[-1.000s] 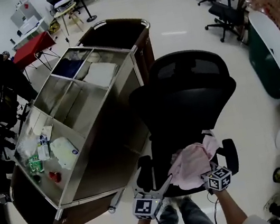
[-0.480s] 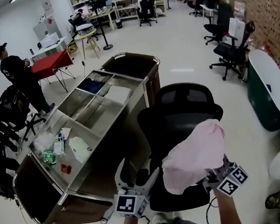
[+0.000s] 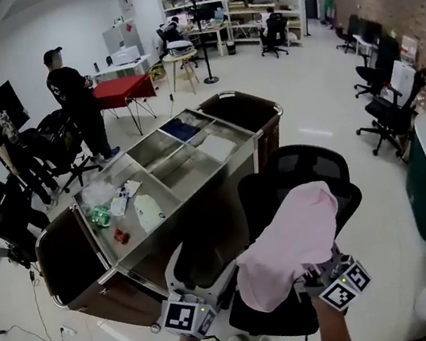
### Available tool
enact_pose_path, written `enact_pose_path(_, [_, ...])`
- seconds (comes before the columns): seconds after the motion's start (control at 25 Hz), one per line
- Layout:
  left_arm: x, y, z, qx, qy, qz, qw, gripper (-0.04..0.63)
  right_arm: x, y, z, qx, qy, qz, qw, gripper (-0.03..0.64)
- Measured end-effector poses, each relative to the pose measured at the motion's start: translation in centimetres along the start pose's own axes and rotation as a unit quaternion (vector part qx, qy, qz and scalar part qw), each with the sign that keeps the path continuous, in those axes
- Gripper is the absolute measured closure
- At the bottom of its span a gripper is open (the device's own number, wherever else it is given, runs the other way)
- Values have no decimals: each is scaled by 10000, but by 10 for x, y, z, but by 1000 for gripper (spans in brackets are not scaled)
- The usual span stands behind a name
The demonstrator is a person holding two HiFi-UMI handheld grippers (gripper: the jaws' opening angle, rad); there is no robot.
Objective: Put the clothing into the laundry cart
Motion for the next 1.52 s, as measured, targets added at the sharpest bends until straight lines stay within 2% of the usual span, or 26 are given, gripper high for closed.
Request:
enact_pose_path(0.16, [7, -24, -44, 625, -215, 216, 9976, 129, -28, -29, 26, 589, -281, 269, 9975, 491])
enact_pose_path(0.4, [18, -86, -117, 1695, -294, 453, 9840, 129, -80, -91, 81, 1517, -705, 578, 9842, 491])
enact_pose_path(0.68, [24, -165, -208, 2349, -345, 460, 9703, 129, -155, -189, 139, 2291, -980, 838, 9648, 491])
enact_pose_path(0.96, [22, -267, -325, 2879, -530, 544, 9546, 138, -250, -294, 200, 2644, -1215, 967, 9518, 491])
enact_pose_path(1.08, [22, -303, -362, 2974, -416, 561, 9522, 138, -287, -324, 226, 2553, -1189, 1032, 9539, 491])
enact_pose_path(1.2, [7, -336, -404, 3140, -511, 717, 9453, 138, -315, -347, 257, 2392, -1197, 1102, 9573, 491])
enact_pose_path(1.36, [10, -355, -433, 3398, -512, 553, 9375, 138, -348, -373, 298, 2333, -1410, 956, 9574, 491])
enact_pose_path(1.44, [3, -365, -445, 3522, -514, 600, 9326, 138, -370, -383, 322, 2280, -1598, 847, 9567, 489])
enact_pose_path(1.52, [2, -371, -450, 3564, -517, 563, 9312, 138, -397, -389, 345, 2153, -1829, 723, 9565, 489])
Point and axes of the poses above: the fingertips, and each gripper's own axes: z forward along the fingers, y to its right, x out of its top, the point moved 2 cm from there along -z, backward along the fingers, and after that the axes turned 12 degrees about z, right-handed, at the moved point
